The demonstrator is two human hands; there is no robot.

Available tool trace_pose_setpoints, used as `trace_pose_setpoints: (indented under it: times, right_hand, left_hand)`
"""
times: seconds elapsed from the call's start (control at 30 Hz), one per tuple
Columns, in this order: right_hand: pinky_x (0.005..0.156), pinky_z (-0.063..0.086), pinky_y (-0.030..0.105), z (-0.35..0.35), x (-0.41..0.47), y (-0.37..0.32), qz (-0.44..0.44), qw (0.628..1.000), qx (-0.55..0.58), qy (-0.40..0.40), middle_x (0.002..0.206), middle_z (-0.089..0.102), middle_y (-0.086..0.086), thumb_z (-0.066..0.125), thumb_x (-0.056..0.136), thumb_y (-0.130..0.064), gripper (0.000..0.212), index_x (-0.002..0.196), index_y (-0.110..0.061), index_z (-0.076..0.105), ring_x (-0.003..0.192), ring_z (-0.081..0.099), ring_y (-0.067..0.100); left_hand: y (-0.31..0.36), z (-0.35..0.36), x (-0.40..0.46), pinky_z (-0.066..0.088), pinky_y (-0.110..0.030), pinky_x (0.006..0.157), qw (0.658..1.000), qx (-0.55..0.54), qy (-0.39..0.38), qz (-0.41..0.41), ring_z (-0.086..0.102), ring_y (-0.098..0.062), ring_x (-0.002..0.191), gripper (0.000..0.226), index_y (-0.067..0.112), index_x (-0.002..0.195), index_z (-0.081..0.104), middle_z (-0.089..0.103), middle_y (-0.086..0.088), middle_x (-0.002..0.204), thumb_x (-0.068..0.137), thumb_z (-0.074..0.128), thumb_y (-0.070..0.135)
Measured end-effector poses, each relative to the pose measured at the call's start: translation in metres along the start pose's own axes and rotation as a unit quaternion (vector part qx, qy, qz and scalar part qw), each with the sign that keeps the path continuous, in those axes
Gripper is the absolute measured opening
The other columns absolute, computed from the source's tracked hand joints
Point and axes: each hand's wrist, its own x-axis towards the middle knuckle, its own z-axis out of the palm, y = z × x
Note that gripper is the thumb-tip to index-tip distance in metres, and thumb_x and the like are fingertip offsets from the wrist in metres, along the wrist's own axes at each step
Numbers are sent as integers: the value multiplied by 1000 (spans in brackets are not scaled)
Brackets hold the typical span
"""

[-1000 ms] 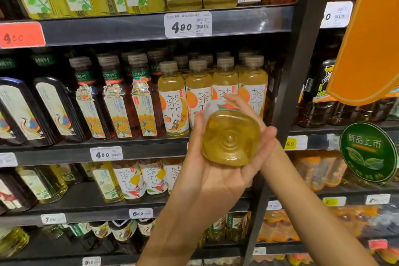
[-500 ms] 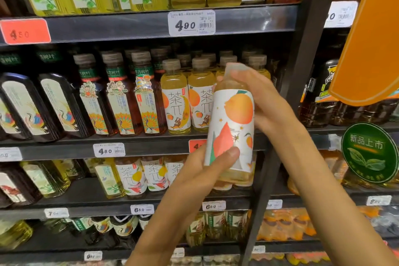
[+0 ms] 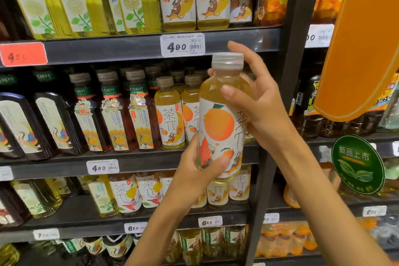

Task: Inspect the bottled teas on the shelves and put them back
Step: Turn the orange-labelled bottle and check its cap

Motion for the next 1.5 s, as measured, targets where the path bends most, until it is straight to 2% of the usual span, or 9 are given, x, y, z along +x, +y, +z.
trace_pose_setpoints:
  times: [0.17, 0.3, 0.4, 0.5, 0.63, 0.77, 0.93, 1.07, 1.5]
  right_hand:
    - [89, 51, 28, 11, -4, -6, -144, 985, -92, 19, 131, 56, -2, 74, 76, -15, 71, 138, -19, 40, 117, 58, 19]
    - [97, 48, 35, 13, 4, -13, -223, 963, -149, 21, 138, 46, 8, 75, 73, -18, 75, 137, -19, 36, 123, 51, 19]
    - [101, 46, 45, 12, 12, -19, -217, 966, -133, 34, 140, 45, 9, 76, 72, -29, 77, 136, -25, 33, 128, 48, 24]
    - [97, 48, 32, 10, 20, -26, -191, 977, -79, 41, 134, 52, -9, 73, 77, -34, 73, 137, -21, 35, 125, 50, 13]
    - [100, 47, 50, 8, 39, -37, -190, 974, -93, 77, 134, 54, 11, 68, 82, -16, 59, 135, -13, 43, 126, 52, 24]
    - [100, 48, 46, 10, 71, -53, -222, 958, -80, 165, 130, 56, 17, 63, 89, -10, 48, 134, -3, 46, 122, 55, 24]
    - [100, 46, 49, 7, 113, -70, -287, 927, -128, 202, 127, 55, 24, 57, 92, 0, 46, 134, 7, 40, 121, 54, 32]
    - [100, 46, 46, 0, 137, -79, -318, 905, -178, 220, 127, 54, 26, 60, 91, -1, 50, 134, 10, 38, 121, 53, 34]
    - [98, 48, 34, -26, 173, -72, -271, 891, -254, 260, 126, 56, 12, 55, 97, -14, 40, 132, 2, 46, 118, 56, 17]
  left_hand:
    - [2, 4, 14, 51, -17, 87, 978, 168, 60, 109, 57, 1, 113, 83, 39, 132, 37, 58, 21, 120, 63, 82, 37]
    - [15, 5, 33, 52, -14, 81, 974, 163, 56, 145, 60, -2, 109, 79, 29, 132, 39, 61, 15, 117, 68, 84, 17]
    - [31, 0, 45, 52, -17, 84, 975, 157, 33, 157, 60, -5, 111, 82, 30, 134, 39, 60, 14, 121, 68, 85, 15]
    - [45, -2, 55, 53, -17, 81, 978, 145, 22, 148, 61, -5, 109, 85, 28, 133, 41, 62, 13, 116, 63, 87, 13]
    - [58, 0, 68, 51, -14, 80, 979, 116, 14, 165, 63, -4, 106, 78, 31, 125, 47, 66, 11, 114, 57, 86, 27]
    - [76, 13, 86, 52, -12, 78, 976, 42, 44, 208, 65, -1, 104, 65, 26, 125, 50, 69, 12, 112, 67, 80, 29]
    - [106, 26, 120, 45, -13, 96, 937, 134, 119, 299, 49, 1, 122, 65, 23, 138, 34, 49, 4, 136, 84, 70, 22]
    - [122, 30, 147, 42, -28, 104, 878, 258, 184, 358, 45, -11, 124, 67, 11, 138, 38, 48, -2, 133, 83, 71, 28]
    - [114, 35, 179, 37, -33, 110, 876, 297, 174, 339, 37, -12, 131, 80, 13, 145, 32, 43, -1, 142, 80, 74, 30]
